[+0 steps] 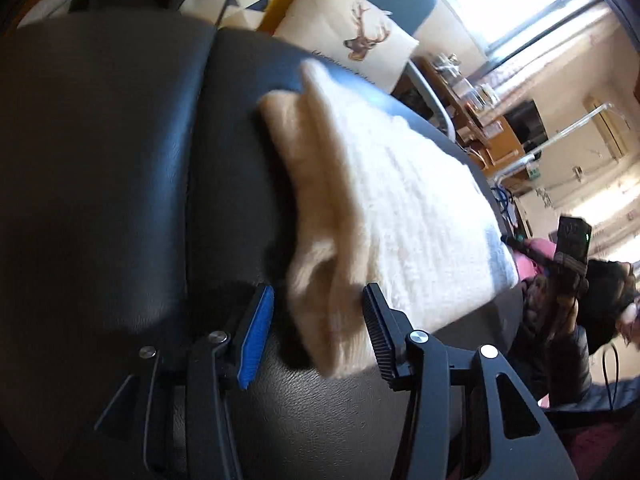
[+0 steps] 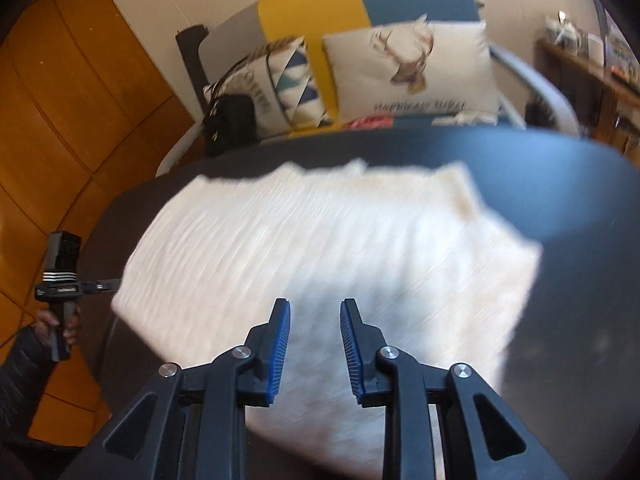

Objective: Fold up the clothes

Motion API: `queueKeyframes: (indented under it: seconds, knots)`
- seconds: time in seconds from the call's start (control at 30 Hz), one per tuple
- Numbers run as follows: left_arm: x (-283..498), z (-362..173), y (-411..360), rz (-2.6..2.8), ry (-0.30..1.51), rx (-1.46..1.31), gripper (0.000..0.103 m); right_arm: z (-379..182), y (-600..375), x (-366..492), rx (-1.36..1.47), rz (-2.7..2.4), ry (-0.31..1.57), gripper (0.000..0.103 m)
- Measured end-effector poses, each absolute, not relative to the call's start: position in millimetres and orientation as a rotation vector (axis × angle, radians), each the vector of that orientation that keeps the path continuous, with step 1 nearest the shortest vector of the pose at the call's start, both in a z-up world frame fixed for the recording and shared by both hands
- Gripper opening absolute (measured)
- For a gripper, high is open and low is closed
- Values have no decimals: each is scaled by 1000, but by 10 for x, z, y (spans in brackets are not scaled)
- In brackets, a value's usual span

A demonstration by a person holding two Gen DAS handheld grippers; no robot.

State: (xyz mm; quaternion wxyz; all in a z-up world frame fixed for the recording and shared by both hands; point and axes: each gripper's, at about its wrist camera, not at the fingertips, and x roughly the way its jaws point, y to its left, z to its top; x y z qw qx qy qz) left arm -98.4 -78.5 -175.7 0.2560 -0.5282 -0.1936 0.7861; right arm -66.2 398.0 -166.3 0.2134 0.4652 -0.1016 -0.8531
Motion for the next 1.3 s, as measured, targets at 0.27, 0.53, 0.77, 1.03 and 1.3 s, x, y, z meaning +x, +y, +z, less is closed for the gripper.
queueKeyframes:
  seconds: [0.27, 0.53, 0.77, 1.03, 1.3]
  knots:
    - [-1013, -1717, -833, 2083, -569, -1360, 52, -1926, 3715, -552, 1413, -2325, -360, 25]
    - [-848, -1446, -816, 2116, -585, -1193, 6, -2042, 3707, -530, 1426, -2316, -383, 25]
    - [-750, -1744, -796, 2154, -483, -1405, 18, -2084, 3797, -554, 1421, -2295, -435, 25]
    - [-858, -1605, -897, 2108, -537, -1267, 47, -1812, 3649, -601, 1405, -2332, -345, 28]
    - [-1021, -1774, -739, 1912, -478, -1290, 50, -1391, 2361, -1094, 1339, -2131, -77, 28]
